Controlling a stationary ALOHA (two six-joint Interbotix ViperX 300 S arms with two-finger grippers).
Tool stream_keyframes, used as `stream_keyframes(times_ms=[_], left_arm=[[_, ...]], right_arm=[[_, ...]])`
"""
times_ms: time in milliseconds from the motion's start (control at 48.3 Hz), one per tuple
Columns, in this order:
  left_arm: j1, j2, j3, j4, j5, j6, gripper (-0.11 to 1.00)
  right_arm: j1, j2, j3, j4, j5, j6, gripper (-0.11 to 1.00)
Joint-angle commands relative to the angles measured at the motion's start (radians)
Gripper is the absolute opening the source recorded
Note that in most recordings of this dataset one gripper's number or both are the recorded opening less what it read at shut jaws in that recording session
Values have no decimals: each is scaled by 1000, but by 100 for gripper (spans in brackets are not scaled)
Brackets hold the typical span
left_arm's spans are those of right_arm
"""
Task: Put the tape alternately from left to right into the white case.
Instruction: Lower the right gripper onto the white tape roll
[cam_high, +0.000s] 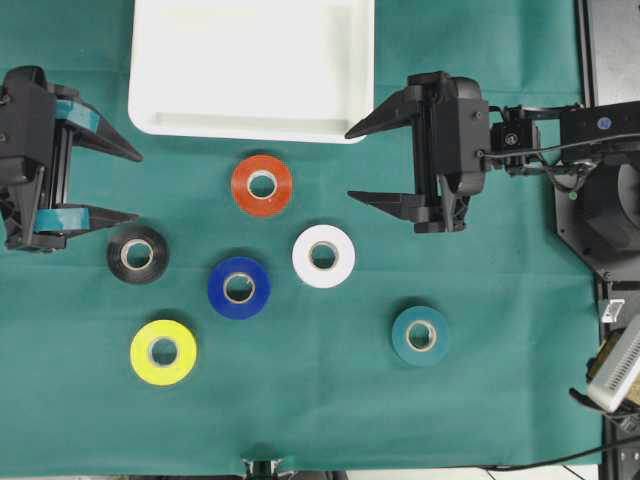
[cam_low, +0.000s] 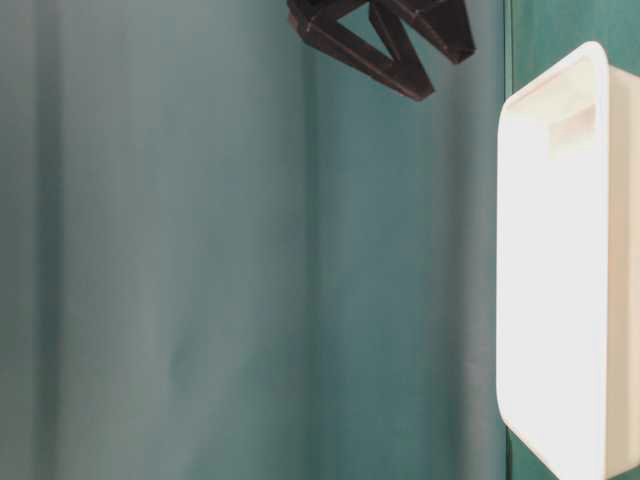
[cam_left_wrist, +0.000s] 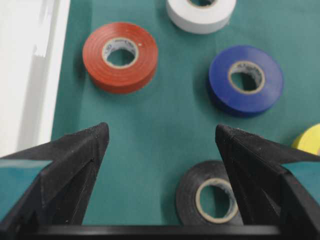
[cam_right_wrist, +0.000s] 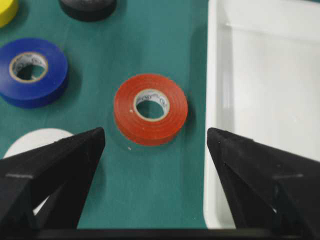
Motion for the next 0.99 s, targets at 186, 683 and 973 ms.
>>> stream_keyframes(times_ms=[186,683,973], left_arm=[[-5,-3,-26,-2,12,2,94],[-5,-6,-23,-2,14,-2,94],[-5,-6,-23,-2,14,-2,94]], right_arm=[[-2,-5,-25,0,3,2,68],[15,-5,-20,0,3,3,68],[86,-5,-17,-2,11,52,68]])
